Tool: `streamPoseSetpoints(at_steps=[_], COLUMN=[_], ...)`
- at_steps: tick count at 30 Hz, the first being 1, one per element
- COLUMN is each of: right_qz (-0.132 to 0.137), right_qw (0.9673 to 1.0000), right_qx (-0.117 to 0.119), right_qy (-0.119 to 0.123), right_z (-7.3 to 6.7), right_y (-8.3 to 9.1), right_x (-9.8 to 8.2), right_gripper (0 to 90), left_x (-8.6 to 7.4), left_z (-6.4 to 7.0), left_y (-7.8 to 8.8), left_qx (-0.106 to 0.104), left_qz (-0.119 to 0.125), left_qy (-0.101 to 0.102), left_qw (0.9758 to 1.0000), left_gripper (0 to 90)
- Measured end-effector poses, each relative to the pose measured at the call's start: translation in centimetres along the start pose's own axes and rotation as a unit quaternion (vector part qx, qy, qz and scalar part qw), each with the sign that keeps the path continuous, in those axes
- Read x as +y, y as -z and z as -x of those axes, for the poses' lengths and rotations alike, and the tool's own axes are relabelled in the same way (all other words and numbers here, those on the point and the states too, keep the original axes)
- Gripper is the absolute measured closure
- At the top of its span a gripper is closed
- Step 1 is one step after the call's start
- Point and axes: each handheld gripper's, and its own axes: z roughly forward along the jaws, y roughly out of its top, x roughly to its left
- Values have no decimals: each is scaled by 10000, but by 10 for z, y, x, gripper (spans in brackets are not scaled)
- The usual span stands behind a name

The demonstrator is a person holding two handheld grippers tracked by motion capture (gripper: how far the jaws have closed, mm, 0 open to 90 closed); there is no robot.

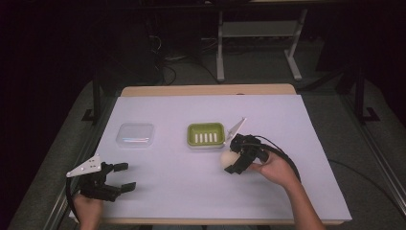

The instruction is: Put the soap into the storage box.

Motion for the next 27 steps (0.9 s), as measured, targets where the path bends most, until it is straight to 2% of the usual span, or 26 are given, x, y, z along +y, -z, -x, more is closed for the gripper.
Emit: streamPoseSetpoints(at_steps=[8, 16, 21, 27], right_qz=[57, 27, 99, 36], right_qw=[10000, 10000, 9999, 9999], right_qx=[81, 57, 87, 103], right_qy=[10, 38, 35, 4], right_z=[5, 7, 10, 13], right_y=[0, 2, 3, 3], right_x=[9, 17, 22, 29], right_gripper=[243, 243, 243, 243], left_x=[0, 0, 0, 0], left_z=[0, 0, 0, -1], left_y=[0, 1, 1, 1], left_qx=[13, 20, 16, 20], left_qz=[4, -5, 8, 17], left_qy=[31, 18, 18, 22], left_qw=[10000, 10000, 10000, 10000], left_gripper=[131, 131, 131, 131])
